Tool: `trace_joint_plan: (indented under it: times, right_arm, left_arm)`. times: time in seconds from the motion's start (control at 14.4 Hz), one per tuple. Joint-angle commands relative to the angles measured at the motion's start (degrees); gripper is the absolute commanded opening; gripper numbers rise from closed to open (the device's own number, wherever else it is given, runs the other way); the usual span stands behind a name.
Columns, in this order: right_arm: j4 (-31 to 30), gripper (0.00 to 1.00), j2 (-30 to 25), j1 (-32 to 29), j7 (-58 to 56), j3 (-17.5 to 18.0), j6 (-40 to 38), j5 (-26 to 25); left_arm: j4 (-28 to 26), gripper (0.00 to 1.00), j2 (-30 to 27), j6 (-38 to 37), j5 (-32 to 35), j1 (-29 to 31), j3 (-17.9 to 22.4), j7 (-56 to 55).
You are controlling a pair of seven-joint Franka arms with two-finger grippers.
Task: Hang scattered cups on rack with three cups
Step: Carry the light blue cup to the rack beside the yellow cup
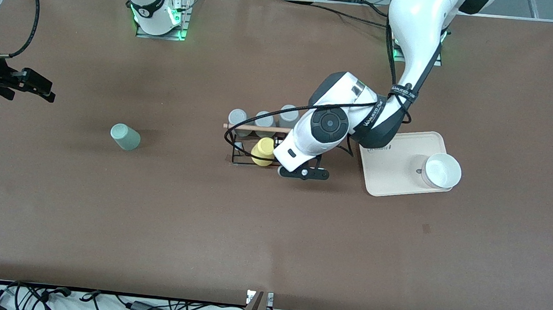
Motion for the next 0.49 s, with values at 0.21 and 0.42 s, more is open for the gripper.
trace_joint_plan:
  times: [0.21,0.42]
  right_arm:
    - [0.2,1.0,-0.1,-0.9,-0.9,0.7,-0.3,-0.6]
    - [0.2,1.0,1.3,-0.7,-0.1,0.7,-0.2,-0.5]
  left_arm:
    - [2.4,1.0,-9.2,-8.2,3.6,3.4,0.8,0.2]
    - [2.3,1.0,-16.1,-14.4,6.6,10.3,1.0,0.7]
